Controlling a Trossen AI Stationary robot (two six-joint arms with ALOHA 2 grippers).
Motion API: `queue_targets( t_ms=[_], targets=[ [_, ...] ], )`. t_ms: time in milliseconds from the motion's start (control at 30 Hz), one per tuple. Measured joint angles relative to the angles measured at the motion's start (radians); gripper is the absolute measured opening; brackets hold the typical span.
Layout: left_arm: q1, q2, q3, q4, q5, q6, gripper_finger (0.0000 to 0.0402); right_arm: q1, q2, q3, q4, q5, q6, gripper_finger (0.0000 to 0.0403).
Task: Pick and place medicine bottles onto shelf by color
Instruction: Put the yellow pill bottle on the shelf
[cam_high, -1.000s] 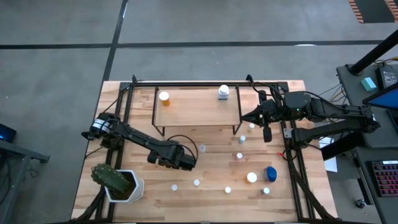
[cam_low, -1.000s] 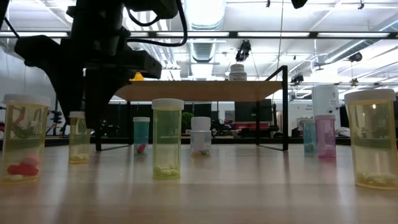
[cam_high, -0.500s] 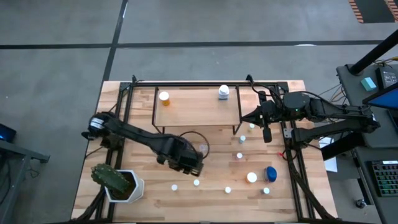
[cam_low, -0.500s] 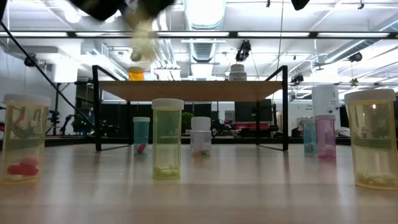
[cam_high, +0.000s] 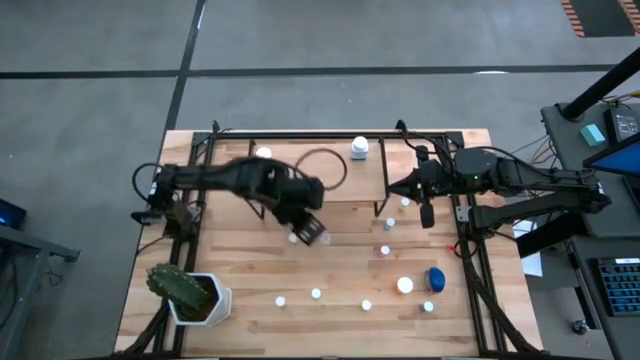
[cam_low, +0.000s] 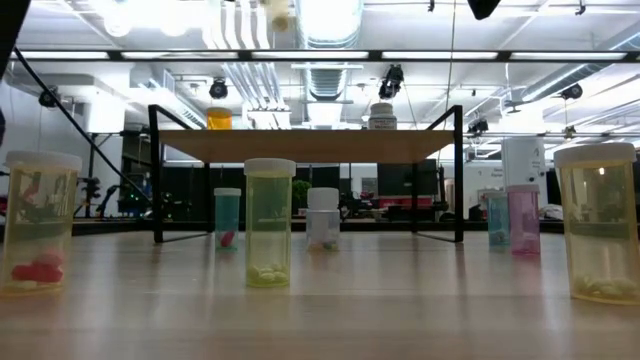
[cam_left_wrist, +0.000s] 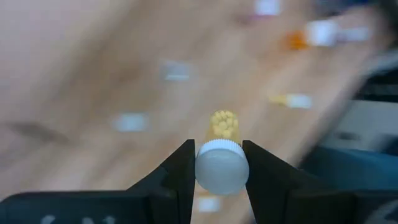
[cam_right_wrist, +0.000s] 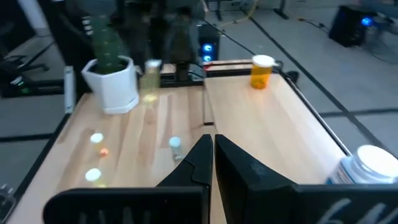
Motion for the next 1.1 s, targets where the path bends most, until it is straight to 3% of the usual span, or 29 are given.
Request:
queue_targets(
  t_ms=[333, 733, 1100],
  targets=[
    [0.232, -0.042, -0.049, -0.036, -0.230, 0.310, 0.0094, -0.002, 0.060, 0.000, 0.007, 0.070, 0.078, 0.0009],
    [0.340, -0.039, -0.241, -0.018, -0.242, 0.384, 0.0094, -0.002, 0.130, 0.000, 0.007, 0.073, 0.108, 0.0009],
    [0.322, -0.037, -0.252, -0.037, -0.222, 0.376, 0.0094, -0.002, 0.120, 0.003, 0.007, 0.077, 0.115, 0.0009]
  ],
)
